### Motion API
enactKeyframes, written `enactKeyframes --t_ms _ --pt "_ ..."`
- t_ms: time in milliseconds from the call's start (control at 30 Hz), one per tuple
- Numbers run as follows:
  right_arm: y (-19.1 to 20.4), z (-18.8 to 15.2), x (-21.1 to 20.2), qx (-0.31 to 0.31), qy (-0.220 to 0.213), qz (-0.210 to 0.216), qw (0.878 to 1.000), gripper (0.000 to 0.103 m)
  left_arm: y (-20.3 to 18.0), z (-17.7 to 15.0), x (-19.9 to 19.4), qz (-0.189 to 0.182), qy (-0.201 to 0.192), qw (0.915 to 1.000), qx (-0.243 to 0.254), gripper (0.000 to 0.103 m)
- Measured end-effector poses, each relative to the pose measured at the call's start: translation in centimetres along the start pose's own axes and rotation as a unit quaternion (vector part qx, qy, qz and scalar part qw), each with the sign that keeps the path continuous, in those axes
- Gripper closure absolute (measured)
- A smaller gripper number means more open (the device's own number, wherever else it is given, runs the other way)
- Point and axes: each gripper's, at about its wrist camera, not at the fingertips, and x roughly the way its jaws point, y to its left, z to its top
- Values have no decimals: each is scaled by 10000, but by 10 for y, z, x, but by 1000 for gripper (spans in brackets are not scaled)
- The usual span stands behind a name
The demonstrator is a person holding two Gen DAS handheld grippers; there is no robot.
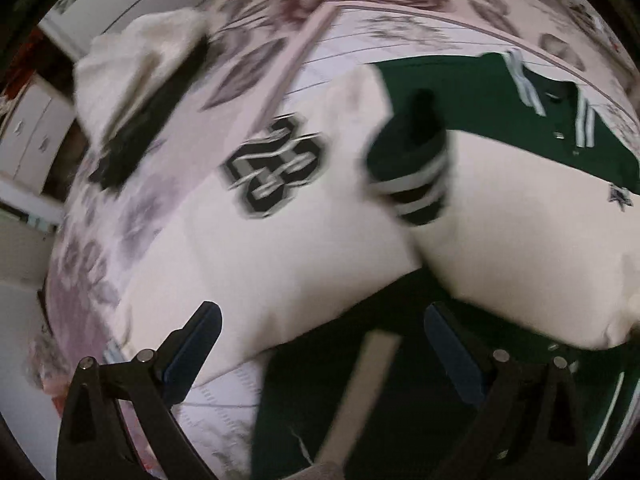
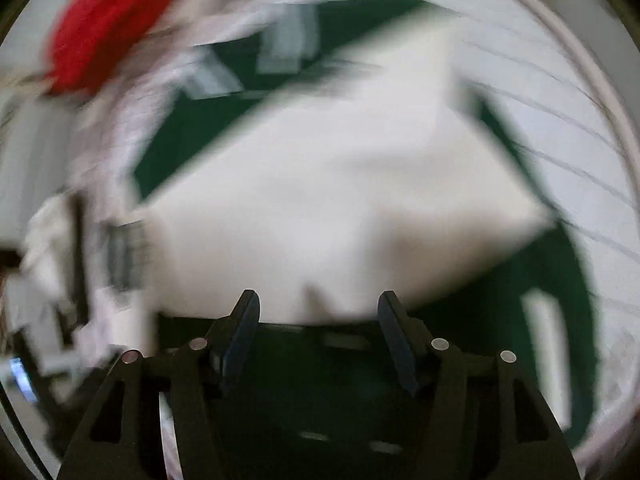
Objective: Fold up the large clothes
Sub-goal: 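Lift the striped cuff with the right tool and fold it across the jacket body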
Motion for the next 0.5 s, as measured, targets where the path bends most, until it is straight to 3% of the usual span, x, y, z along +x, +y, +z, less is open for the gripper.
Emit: enactKeyframes --t_ms 33,100,133,200,233,300,433,500 --pt "-31 -4 12 261 220 -294 9990 42 -9 4 3 -19 -7 10000 48 0" --pt "-68 1 37 446 678 -461 9956 79 -31 13 11 -41 -50 9998 213 0" --pt "-83 2 44 578 638 -469 9952 85 -41 16 16 34 -70 9995 304 0" --pt "-108 12 33 943 -30 -384 9948 87 -59 25 27 111 -120 9989 440 0" --pt "-125 14 19 1289 -620 -472 9886 87 -65 28 34 194 -132 9986 472 0" --pt "-150 12 11 1867 -1079 -535 9750 87 -76 35 52 242 4 9986 468 0" --pt "-172 -8 17 2085 -873 -472 9730 86 -78 39 81 357 323 9982 351 0" --pt "-172 -18 6 1693 -666 -742 9805 72 -70 39 79 273 302 9989 238 0"
